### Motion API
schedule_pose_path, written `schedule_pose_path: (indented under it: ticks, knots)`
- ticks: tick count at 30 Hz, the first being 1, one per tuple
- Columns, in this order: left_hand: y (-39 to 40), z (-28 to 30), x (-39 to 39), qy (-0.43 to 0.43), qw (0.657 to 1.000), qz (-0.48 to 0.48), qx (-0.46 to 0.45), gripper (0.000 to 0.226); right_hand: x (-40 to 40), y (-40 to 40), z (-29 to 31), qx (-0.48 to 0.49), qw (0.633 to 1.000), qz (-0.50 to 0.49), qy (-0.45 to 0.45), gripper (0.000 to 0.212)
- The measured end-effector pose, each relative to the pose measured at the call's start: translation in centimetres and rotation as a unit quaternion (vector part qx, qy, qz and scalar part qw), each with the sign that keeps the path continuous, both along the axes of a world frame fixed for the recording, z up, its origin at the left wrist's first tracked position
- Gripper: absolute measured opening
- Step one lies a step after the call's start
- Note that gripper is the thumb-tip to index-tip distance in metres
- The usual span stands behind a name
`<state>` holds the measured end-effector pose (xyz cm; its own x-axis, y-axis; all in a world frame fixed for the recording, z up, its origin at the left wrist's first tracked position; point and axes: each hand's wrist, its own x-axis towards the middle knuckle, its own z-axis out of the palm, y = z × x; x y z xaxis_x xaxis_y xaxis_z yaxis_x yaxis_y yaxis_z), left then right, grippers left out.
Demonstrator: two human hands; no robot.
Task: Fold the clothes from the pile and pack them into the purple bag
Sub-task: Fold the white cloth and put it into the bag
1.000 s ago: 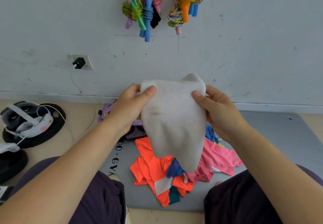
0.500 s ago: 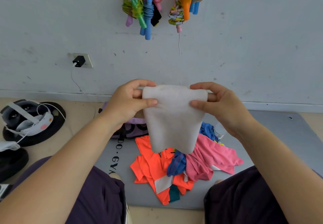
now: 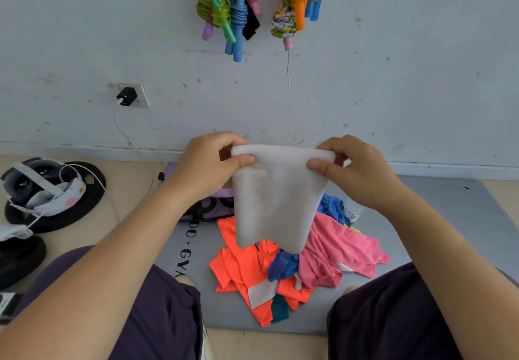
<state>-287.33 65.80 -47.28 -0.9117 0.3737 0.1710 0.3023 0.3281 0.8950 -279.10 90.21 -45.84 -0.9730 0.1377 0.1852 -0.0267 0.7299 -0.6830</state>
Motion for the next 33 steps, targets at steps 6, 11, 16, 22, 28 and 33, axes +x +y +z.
schedule_pose_path:
  ticks: [6,11,16,22,28,33]
  knots:
    - [0.9,0.2,0.7,-0.166,0.978,-0.023,0.127,0.022,0.1,-1.2,-0.1,-0.232,0.973,-0.013,-0.003,0.026]
    - [1.5,0.4,1.6,-0.301,0.917,-0.109,0.237,0.029,-0.1,-1.8,-0.2,-0.257,0.964,-0.062,0.039,0.025]
    - [1.4,-0.1,1.7,-0.323,0.908,-0.152,0.221,0.024,0.0,-1.4,-0.1,-0.373,0.927,-0.031,-0.001,0.029]
    - [1.5,-0.1,1.0,-0.278,0.932,-0.012,0.232,0.020,0.6,-0.9,-0.3,-0.370,0.912,0.125,-0.128,0.082]
    - [1.3,-0.6,0.6,-0.199,0.968,0.063,0.139,0.061,0.0,-1.4,-0.4,-0.331,0.939,0.033,-0.086,0.010]
    - [0.7,-1.0,0.5,-0.110,0.986,-0.112,0.059,0.061,0.3,-0.8,0.0,-0.257,0.958,0.070,-0.108,0.049]
